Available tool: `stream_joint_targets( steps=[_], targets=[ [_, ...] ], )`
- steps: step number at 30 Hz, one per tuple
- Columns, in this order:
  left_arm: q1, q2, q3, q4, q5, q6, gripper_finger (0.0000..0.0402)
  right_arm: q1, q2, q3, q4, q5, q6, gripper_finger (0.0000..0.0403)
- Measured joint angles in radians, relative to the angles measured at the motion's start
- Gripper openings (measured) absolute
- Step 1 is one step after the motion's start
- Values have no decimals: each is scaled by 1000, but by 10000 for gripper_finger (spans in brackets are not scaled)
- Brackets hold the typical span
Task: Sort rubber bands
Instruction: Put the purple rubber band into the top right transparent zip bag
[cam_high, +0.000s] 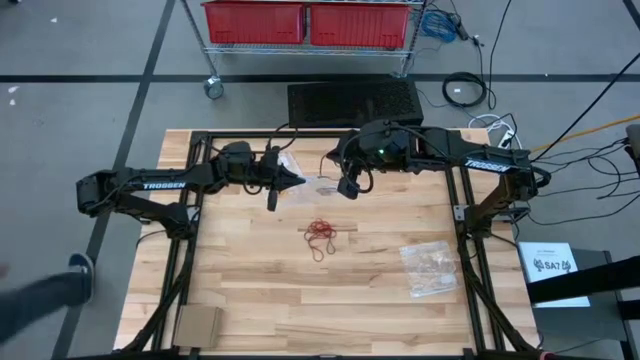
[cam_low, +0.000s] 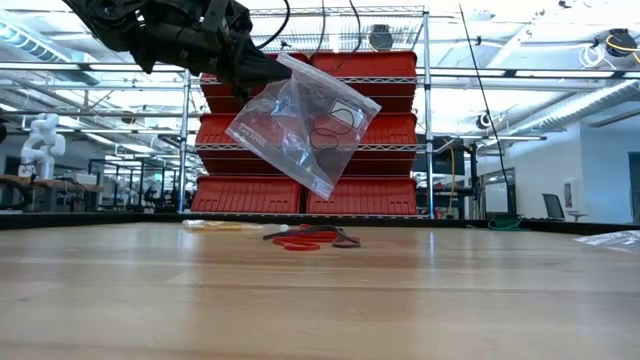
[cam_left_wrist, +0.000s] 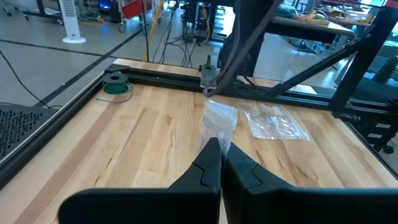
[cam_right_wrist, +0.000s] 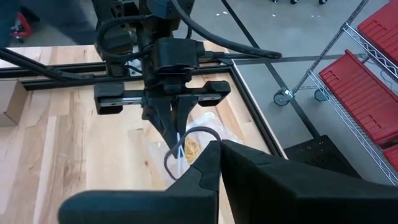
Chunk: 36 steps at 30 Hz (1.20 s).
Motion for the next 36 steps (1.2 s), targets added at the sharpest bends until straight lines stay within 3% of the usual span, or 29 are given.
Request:
stream_joint_targets(
  steps=[15,24,36],
  targets=[
    [0,0,0,3,6,0,0,-3,77,1,-27,-2,16,0],
    [0,0,0,4,14,0,0,-3,131,0,-117,52,24,0],
    [-1,0,0,6,14,0,0,0,234,0,-144,-36,46,0]
  ],
)
